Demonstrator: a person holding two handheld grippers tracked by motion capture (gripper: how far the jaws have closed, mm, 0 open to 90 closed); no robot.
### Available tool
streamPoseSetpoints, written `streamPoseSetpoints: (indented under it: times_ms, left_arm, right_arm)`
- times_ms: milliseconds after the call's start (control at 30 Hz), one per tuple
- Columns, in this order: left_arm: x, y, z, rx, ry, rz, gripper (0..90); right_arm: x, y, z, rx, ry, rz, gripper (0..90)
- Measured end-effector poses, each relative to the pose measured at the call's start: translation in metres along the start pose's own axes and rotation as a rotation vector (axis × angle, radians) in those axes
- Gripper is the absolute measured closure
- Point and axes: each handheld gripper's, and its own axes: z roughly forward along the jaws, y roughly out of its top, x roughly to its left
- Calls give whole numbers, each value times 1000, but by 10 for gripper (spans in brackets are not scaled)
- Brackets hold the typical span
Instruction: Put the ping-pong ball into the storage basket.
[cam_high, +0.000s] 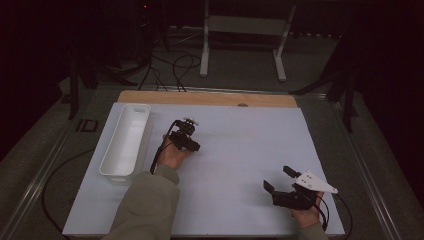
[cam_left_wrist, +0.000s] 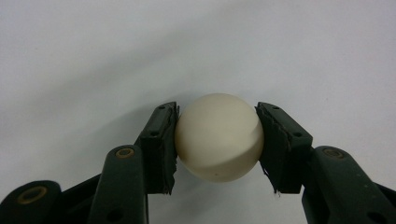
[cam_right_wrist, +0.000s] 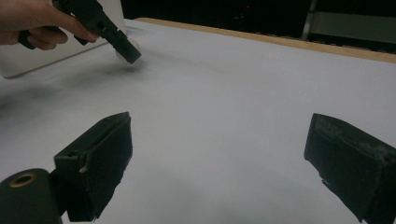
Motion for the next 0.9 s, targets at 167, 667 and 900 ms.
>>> streamPoseSetpoints:
  times_ms: [167, 667, 900]
  left_arm:
    - [0, 0, -2, -7, 3, 4, 513]
    - [0, 1, -9, -28, 5, 1, 513]
    - [0, 2, -13, -37, 4, 8, 513]
  right_arm:
    - [0, 0, 0, -1, 0, 0, 69]
    - [0, 0, 0, -4, -2, -1, 70]
    - [0, 0, 0, -5, -2, -1, 69]
